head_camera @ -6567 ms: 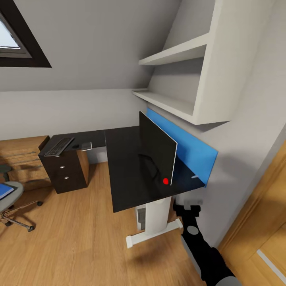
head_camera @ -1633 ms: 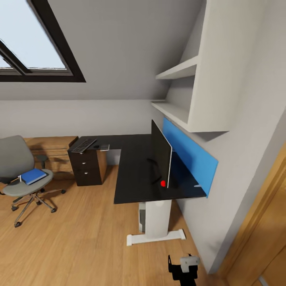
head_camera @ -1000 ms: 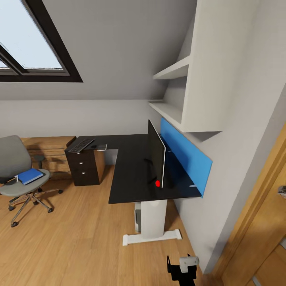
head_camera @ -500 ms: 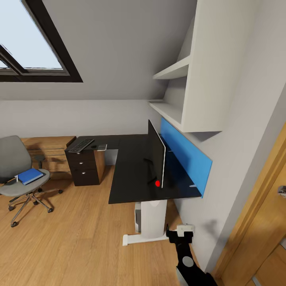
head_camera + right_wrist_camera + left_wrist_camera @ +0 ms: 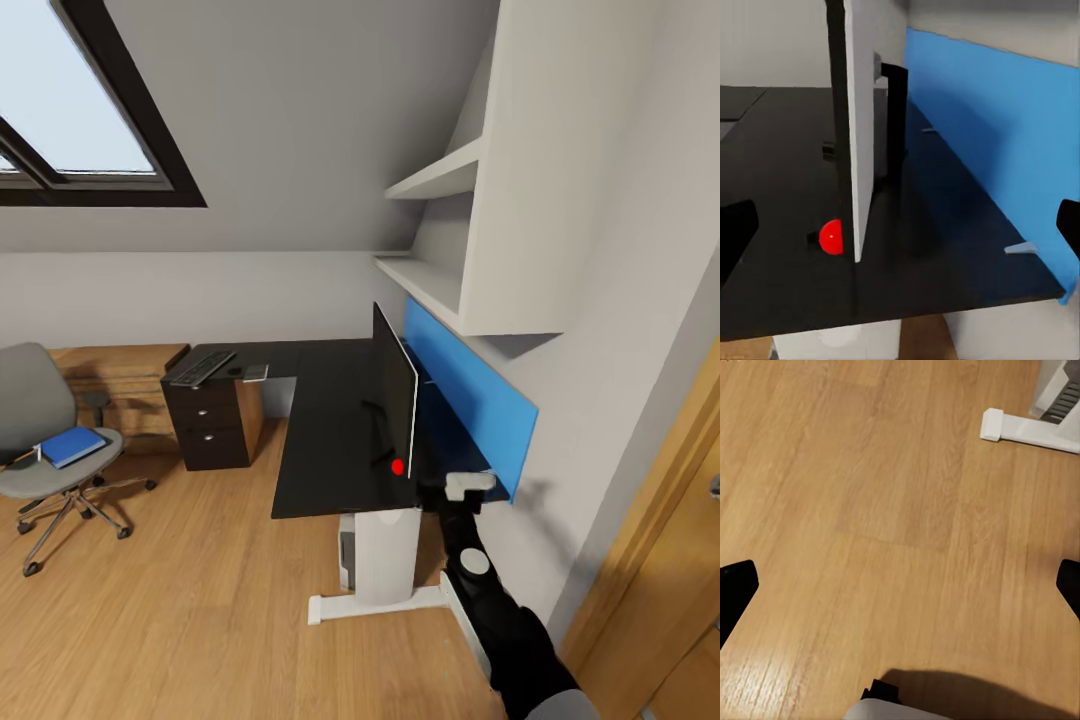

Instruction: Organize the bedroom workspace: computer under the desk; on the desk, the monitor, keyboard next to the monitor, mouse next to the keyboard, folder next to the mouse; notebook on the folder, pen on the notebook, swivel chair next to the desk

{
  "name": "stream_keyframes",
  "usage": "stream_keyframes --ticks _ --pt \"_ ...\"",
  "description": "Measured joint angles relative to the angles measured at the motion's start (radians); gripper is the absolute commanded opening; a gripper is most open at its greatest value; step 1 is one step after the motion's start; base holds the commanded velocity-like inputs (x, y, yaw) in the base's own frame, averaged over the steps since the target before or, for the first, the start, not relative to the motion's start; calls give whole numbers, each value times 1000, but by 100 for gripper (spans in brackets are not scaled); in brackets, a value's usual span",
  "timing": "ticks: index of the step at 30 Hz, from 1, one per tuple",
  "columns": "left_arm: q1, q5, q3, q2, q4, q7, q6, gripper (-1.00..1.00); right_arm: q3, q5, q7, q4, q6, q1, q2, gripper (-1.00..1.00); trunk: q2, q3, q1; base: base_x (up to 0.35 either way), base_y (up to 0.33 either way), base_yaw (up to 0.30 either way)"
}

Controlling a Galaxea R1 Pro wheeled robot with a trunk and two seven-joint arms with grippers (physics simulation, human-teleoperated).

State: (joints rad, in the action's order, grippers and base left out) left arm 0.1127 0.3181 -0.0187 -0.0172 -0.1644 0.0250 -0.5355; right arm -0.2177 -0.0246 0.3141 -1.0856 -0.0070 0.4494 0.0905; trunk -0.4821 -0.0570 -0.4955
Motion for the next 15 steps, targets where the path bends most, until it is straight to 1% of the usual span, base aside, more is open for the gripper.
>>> stream_keyframes --ticks 1,2,4,6,8,15 --pt "0 0 0 0 0 0 1 100 -2 2 -6 -57 47 0 -1 100 0 0 0 154 0 0" --pt "0 0 0 0 0 0 1 100 -3 3 -10 -86 69 0 -1 100 0 0 0 188 0 0" --pt "0 0 0 -1 0 0 1 100 -4 5 -18 -114 88 -1 -3 100 0 0 0 250 0 0" --pt "0 0 0 -1 0 0 1 100 -4 6 -24 -126 99 -1 -3 100 0 0 0 201 0 0" --pt "0 0 0 -1 0 0 1 100 -4 6 -29 -134 106 -2 -5 100 0 0 0 68 0 0" --pt "0 4 3 -3 0 0 1 100 -4 8 -30 -139 111 -2 -5 100 0 0 0 13 0 0"
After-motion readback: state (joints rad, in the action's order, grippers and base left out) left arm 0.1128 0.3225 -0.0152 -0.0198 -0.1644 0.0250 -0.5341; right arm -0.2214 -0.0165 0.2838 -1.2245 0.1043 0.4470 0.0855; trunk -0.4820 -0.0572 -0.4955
